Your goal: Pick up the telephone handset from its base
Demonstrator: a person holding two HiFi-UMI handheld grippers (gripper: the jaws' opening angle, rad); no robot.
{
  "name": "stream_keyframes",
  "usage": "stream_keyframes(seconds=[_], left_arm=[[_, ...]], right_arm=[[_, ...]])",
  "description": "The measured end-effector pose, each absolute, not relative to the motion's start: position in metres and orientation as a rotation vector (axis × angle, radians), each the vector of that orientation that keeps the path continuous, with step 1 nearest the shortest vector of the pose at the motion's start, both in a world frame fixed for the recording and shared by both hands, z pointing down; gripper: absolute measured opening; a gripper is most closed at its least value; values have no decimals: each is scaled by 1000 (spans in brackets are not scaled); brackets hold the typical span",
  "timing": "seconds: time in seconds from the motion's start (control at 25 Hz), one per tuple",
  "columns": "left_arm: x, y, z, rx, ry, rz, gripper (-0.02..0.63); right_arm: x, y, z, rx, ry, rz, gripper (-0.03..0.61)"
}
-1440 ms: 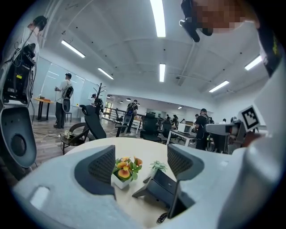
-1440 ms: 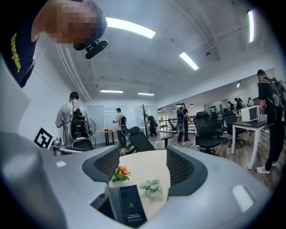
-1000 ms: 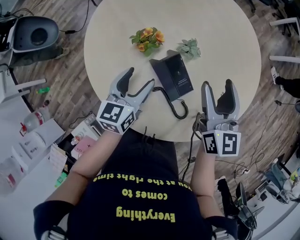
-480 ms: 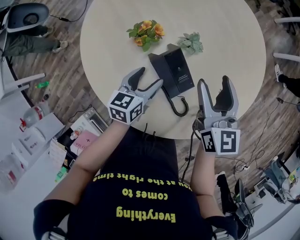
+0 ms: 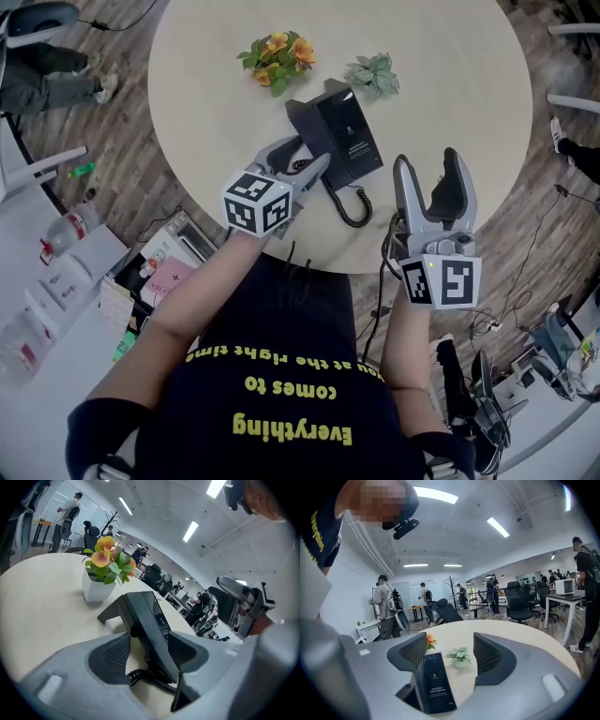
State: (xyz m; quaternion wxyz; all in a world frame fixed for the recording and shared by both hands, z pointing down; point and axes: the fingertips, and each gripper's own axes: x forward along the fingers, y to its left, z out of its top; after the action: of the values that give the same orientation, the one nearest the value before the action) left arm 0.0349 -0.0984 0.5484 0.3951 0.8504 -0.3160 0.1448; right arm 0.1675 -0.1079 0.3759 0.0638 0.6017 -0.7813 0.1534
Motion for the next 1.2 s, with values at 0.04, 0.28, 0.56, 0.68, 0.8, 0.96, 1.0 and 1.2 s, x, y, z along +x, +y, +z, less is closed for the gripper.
stream_keyframes(seconds=[0.04, 0.28, 0.56, 0.68, 0.8, 0.96, 1.0, 1.2], left_arm=[[36, -99, 550, 2148, -803, 365, 258], [35, -103, 558, 2074, -815, 343, 225], [35, -102, 558, 2056, -815, 376, 207], [34, -102, 557, 2042, -809, 385, 199], [34, -101, 557, 2045, -808, 401, 192], [31, -99, 555, 2042, -814, 422, 168], [31, -98, 555, 2039, -815, 421, 159], [31, -93, 548, 2042, -801, 393, 97]], right_arm=[[168, -108, 377, 1817, -2358, 465, 307], [170, -105, 382, 1802, -2357, 481, 281], [166, -104, 385, 1766, -2360, 484, 197], [165, -105, 384, 1764, -2366, 476, 170], [166, -106, 382, 1768, -2369, 465, 143], [167, -106, 381, 1776, -2367, 460, 123], [167, -106, 381, 1777, -2367, 459, 120], [165, -106, 381, 1771, -2371, 459, 115]])
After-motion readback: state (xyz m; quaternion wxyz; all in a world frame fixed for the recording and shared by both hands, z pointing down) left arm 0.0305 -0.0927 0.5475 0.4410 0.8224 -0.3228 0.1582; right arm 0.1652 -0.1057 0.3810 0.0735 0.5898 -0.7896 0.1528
